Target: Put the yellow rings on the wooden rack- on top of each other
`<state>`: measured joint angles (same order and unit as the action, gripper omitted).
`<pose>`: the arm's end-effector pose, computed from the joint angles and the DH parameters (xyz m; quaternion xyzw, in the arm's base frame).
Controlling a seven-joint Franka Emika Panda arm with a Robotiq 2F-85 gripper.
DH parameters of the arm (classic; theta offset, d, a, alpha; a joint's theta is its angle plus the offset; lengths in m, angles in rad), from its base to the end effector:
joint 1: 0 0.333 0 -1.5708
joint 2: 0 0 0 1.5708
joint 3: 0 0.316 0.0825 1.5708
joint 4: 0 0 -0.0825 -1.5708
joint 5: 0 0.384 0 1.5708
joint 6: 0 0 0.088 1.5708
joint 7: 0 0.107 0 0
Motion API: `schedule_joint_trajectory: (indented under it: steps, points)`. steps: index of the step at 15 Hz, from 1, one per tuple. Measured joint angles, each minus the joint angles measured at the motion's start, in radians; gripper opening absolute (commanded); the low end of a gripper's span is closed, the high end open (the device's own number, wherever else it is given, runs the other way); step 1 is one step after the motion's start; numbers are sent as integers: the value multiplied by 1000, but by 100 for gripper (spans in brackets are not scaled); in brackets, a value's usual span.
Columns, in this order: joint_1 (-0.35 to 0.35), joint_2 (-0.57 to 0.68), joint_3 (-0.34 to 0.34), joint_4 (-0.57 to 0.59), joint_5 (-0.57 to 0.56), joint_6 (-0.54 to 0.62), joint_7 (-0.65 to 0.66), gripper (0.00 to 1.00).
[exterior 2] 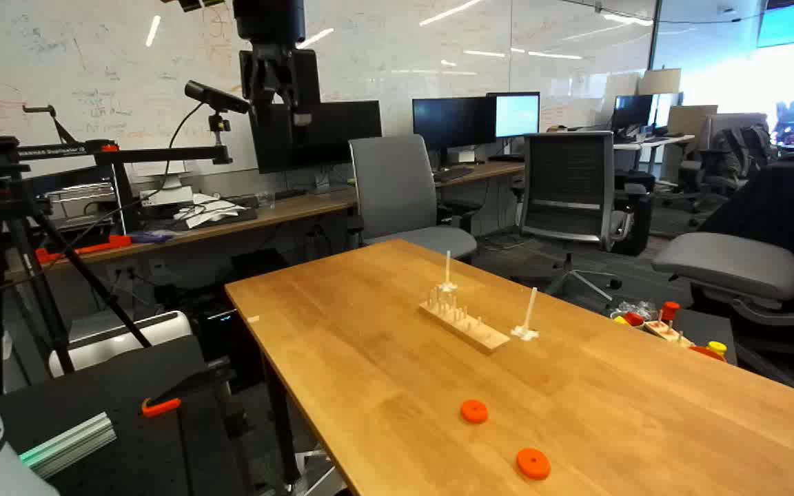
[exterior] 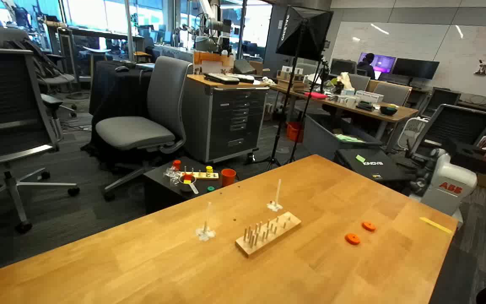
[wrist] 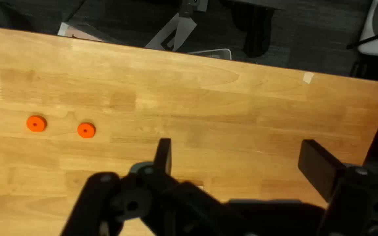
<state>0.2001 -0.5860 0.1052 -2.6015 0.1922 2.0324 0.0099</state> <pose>0.3466 0.1207 0.4449 -0.9936 -0.0967 0.0002 0.0579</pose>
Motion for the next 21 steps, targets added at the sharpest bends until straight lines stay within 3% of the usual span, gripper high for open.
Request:
schedule_joint_trajectory:
  steps: [8,17,21]
  points:
    - [-30,4,-3,1,-27,17,0,100]
    - [-347,142,-129,-16,-282,221,38,100]
    - [-359,177,-135,-11,-288,235,53,100]
